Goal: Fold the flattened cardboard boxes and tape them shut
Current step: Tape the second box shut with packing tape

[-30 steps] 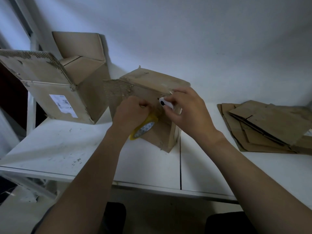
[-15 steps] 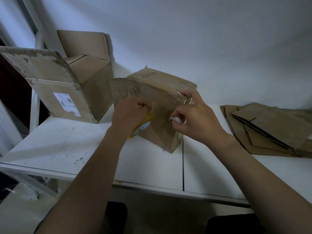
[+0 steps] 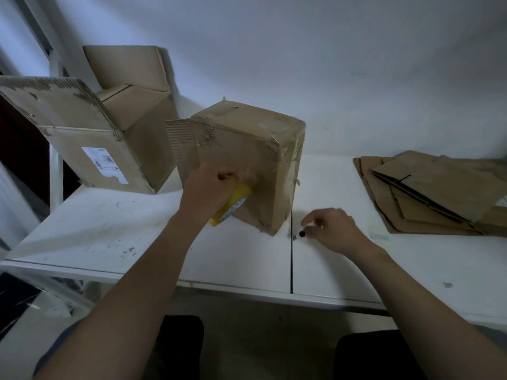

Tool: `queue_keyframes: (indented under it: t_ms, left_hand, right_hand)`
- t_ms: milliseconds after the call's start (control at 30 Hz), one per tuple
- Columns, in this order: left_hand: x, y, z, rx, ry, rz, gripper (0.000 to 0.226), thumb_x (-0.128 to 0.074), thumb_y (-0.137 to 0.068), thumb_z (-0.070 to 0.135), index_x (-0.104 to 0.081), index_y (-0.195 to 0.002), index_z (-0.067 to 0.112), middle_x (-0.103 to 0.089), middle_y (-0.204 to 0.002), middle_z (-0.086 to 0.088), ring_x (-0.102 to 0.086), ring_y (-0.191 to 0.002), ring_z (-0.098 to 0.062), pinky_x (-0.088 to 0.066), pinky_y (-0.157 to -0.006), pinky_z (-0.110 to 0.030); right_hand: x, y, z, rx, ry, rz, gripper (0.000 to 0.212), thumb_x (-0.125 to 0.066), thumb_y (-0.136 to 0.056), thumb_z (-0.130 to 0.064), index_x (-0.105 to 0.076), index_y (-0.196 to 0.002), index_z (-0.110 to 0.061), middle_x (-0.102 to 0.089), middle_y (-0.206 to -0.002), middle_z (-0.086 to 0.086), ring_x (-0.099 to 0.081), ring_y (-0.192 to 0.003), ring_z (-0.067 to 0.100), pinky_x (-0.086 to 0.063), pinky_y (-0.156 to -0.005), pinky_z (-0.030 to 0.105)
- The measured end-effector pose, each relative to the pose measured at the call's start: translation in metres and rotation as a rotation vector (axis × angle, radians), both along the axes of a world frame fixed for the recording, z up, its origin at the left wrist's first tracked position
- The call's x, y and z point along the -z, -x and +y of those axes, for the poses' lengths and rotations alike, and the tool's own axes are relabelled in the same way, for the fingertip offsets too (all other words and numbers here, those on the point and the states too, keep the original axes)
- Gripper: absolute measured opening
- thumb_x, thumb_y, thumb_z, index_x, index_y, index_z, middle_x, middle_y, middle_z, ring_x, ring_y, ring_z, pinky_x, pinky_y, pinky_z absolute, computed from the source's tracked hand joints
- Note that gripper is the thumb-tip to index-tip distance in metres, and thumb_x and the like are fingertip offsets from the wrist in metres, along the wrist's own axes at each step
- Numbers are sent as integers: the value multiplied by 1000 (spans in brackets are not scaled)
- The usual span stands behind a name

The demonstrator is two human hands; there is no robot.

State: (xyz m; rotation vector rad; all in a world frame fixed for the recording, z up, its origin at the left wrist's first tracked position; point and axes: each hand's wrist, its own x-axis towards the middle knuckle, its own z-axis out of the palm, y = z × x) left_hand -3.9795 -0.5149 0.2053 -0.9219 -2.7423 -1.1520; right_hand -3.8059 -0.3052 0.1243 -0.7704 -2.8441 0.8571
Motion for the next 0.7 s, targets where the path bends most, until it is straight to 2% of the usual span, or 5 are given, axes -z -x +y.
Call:
queue_keyframes:
  t_ms: [100, 233, 433, 533, 700]
  left_hand:
    - [-6, -4, 2, -20, -43, 4, 26, -60, -96, 42, -76, -111, 29, -69, -91, 11, -60, -76, -2, -42, -66, -13]
    - [-9, -6, 3, -37, -49, 31, 27, -59, -97, 42, -74, -116, 28, -63, -92, 14, -52, -70, 5, -34, -63, -11]
    - [-10, -3, -1, -36, -27, 32, 28, -58, -98, 43, -74, -115, 29, -67, -98, 13, -54, -74, 4, -35, -66, -12]
    - [-13, -2, -4, -56, -30, 30, 28, -58, -97, 45, -75, -113, 30, -66, -93, 15, -57, -75, 0, -36, -65, -14]
    - [-18, 1, -7, -83, -97, -16, 29, -60, -95, 47, -75, -114, 30, -67, -92, 14, -57, -77, 1, -39, -65, -15]
  right_hand:
    - [13, -2, 0, 32, 19, -195, 18, -60, -93, -28, -67, -87, -44, -65, -83, -18, -64, -102, 16, -43, -99, 39]
    - [27, -5, 3, 88, -3, -198, 16, -59, -92, -31, -68, -91, -44, -66, -82, -15, -65, -101, 18, -45, -95, 35]
    - [32, -7, 6, 67, -250, -117, 32, -66, -90, -46, -69, -121, -37, -68, -116, -1, -59, -108, 26, -45, -90, 35]
    - [16, 0, -1, 103, -259, 187, 42, -59, -97, -42, -59, -137, -28, -58, -131, 4, -54, -114, 29, -48, -91, 40]
    - [-59, 27, -26, 94, -246, 721, 44, -45, -105, -33, -45, -148, -27, -38, -154, -5, -37, -134, 18, -33, -102, 26]
